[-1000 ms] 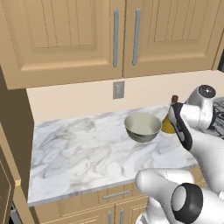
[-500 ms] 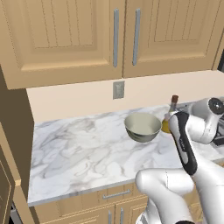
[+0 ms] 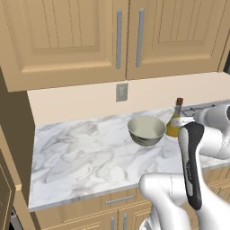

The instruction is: Retrieve the bottle and the shaker from the cabinet and place them next to the mixing bowl on the counter. Then add garlic from the fridge to the mixing bowl.

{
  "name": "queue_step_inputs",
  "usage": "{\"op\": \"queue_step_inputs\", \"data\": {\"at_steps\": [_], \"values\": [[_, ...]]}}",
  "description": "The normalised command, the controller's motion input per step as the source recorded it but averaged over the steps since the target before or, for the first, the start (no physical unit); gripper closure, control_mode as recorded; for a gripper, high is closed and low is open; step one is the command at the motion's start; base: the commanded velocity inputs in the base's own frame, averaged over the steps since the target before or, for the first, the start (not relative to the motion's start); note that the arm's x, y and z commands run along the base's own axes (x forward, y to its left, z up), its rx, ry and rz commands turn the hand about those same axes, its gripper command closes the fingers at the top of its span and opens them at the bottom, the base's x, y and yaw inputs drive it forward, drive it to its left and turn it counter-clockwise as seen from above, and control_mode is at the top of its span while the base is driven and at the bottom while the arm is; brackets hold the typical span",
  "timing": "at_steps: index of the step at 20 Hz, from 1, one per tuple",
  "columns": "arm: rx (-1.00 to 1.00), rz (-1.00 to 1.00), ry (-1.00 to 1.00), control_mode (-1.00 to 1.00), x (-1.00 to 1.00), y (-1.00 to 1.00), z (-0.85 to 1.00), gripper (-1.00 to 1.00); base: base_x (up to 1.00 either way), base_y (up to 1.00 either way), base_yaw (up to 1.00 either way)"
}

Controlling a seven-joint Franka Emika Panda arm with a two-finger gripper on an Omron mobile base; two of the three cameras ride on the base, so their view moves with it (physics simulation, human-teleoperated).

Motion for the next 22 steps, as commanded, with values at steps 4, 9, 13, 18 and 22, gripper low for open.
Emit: {"op": "queue_step_inputs", "data": {"at_steps": [4, 9, 13, 18, 22], "values": [[0.02, 0.0, -0.01, -1.0, -0.73, 0.2, 0.27, -1.0, 0.0, 0.0, 0.0], [0.0, 0.0, -0.02, -1.0, -0.54, 0.37, 0.29, -1.0, 0.0, 0.0, 0.0], [0.0, 0.0, -0.01, -1.0, -0.31, 0.57, 0.07, -1.0, 0.0, 0.0, 0.0], [-0.05, 0.0, 0.04, -1.0, -0.06, 0.79, -0.03, -1.0, 0.0, 0.0, 0.0], [-0.04, 0.0, 0.06, -1.0, 0.0, 0.31, 0.0, -1.0, 0.0, 0.0, 0.0]]}}
